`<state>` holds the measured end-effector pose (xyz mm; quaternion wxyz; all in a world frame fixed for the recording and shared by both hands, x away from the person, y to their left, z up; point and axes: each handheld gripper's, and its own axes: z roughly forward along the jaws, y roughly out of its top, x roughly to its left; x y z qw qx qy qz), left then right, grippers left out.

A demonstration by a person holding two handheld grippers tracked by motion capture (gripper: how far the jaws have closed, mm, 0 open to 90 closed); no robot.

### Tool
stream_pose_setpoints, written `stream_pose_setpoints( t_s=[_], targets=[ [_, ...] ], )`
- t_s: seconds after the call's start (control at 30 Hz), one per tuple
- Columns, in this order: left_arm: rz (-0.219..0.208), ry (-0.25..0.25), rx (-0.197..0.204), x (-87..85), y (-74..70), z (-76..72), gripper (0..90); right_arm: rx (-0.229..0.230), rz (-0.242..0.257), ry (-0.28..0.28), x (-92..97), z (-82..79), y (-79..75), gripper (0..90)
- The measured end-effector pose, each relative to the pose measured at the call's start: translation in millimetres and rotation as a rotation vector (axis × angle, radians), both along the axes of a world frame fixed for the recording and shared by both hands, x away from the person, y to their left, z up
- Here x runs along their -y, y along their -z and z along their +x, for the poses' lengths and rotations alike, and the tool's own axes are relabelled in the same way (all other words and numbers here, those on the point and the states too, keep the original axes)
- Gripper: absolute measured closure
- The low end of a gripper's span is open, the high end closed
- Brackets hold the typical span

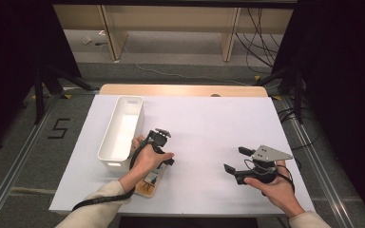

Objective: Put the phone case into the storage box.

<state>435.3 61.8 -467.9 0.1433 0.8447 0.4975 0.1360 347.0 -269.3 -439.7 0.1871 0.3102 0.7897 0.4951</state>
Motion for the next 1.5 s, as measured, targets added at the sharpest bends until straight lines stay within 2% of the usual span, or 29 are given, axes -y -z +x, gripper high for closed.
stream_pose_setpoints(
  t_s=[0.33,0.6,0.7,1.0,1.2,1.5],
  targets=[
    [0.017,0.002,-0.003,2.3,0.3,1.0,7.4,0.0,-0.006,-0.002,-0.4,-0.2,0.3,15.2],
    [0.044,-0.007,0.014,3.7,0.1,1.1,4.3,-0.003,-0.012,-0.003,-0.7,-0.5,0.4,15.1],
    [0.05,-0.001,0.005,4.0,1.0,1.5,4.2,-0.002,-0.012,-0.005,-0.8,-0.6,0.4,15.1],
    [0.048,-0.01,-0.018,4.5,2.3,4.3,2.9,-0.004,-0.015,-0.007,-1.1,-0.3,0.9,15.1],
    [0.019,-0.023,-0.038,1.5,3.3,6.4,4.1,-0.004,-0.016,-0.009,-1.5,-0.2,1.3,15.1],
    [0.012,-0.022,-0.055,0.0,3.2,8.3,4.8,-0.005,-0.016,-0.01,-1.7,-0.3,1.3,15.1]
  ],
)
